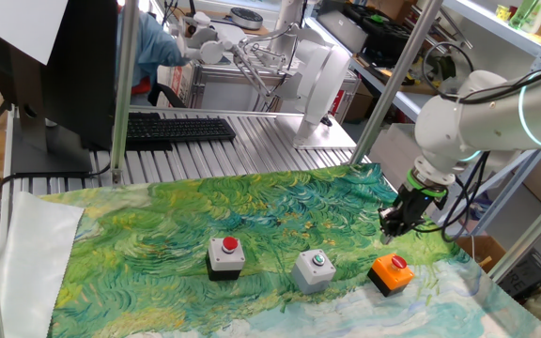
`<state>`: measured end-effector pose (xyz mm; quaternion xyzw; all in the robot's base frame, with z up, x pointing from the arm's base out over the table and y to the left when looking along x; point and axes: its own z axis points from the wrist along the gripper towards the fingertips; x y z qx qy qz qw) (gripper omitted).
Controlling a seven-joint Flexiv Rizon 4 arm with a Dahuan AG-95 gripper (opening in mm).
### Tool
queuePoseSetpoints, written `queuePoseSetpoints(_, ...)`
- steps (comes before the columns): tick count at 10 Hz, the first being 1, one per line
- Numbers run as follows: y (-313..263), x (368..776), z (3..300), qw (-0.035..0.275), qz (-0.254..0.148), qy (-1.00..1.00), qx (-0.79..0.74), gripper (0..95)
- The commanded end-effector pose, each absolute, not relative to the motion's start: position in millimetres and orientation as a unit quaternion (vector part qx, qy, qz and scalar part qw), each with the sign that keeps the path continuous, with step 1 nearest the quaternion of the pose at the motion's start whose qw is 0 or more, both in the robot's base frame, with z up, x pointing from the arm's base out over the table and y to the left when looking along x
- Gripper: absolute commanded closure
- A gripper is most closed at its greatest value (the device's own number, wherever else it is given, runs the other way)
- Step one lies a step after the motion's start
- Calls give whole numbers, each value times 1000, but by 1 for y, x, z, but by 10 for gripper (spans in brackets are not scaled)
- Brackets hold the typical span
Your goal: Press three buttons from left to right in sequence
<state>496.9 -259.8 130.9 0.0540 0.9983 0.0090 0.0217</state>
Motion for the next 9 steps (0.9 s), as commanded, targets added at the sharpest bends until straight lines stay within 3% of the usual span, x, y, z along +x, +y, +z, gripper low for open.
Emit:
queuePoseSetpoints(1,-260,496,130,22,9,998,53,950)
queuePoseSetpoints(9,-260,496,130,30,31,998,53,950)
